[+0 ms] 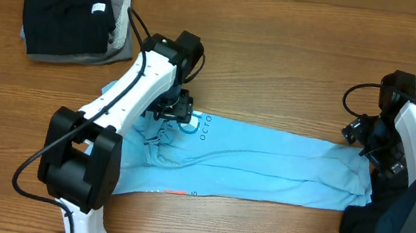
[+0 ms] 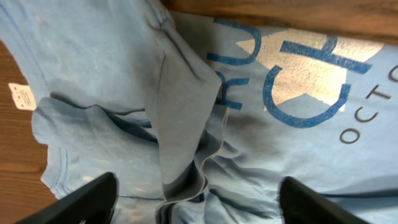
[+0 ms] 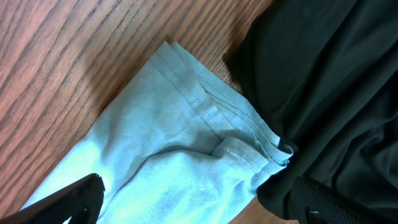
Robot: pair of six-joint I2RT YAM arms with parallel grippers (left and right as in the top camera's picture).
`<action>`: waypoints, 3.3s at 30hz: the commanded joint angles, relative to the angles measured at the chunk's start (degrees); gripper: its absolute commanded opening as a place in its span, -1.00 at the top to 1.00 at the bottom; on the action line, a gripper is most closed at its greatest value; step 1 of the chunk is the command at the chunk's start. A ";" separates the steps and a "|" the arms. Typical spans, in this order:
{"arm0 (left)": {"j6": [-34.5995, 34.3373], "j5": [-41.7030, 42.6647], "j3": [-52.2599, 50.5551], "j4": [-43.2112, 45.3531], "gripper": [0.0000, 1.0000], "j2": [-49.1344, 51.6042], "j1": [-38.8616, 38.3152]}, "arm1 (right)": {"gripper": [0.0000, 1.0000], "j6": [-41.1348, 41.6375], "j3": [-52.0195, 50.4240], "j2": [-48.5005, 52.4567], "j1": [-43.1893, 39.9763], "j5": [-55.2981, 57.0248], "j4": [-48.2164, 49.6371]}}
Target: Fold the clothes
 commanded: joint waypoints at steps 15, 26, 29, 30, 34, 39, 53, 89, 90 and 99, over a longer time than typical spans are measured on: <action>4.92 3.41 -7.52 1.18 -0.03 4.22 0.85 | -1.00 -0.68 -0.39 -1.18 -0.04 0.11 0.42; 4.31 1.31 -8.44 1.86 0.91 4.02 2.58 | -1.00 -0.66 -0.39 -1.18 -0.04 0.11 0.48; 3.26 -0.35 -8.11 0.98 0.91 3.54 3.56 | -1.00 -0.66 -0.39 -1.18 -0.04 -0.09 0.85; 3.26 -0.50 -7.82 0.57 0.92 3.32 3.89 | -1.00 -0.66 -0.39 -1.16 -0.04 -0.44 0.92; 1.70 -1.68 -6.82 -1.05 0.92 1.40 4.90 | -1.00 -0.68 -0.39 -1.11 -0.04 -2.78 1.62; -0.96 -5.77 -6.69 -3.93 0.89 -1.75 5.81 | -1.00 -0.68 -0.39 -1.11 -0.04 -2.91 1.90; -5.75 -10.62 -6.73 -13.14 0.61 -2.27 10.40 | -1.00 -0.66 -0.39 -1.11 -0.04 -2.91 1.95; 8.13 13.66 -20.81 12.39 0.92 -2.21 10.08 | 0.41 -13.44 -12.44 -0.96 5.57 -19.74 15.74; 8.13 13.64 -21.49 12.90 0.92 -2.19 10.56 | 0.41 -13.46 -13.11 -0.94 5.57 -20.11 16.55; 7.72 13.40 -27.34 14.88 0.90 -2.05 21.03 | 0.19 -11.54 -15.72 -0.79 5.57 -20.50 18.16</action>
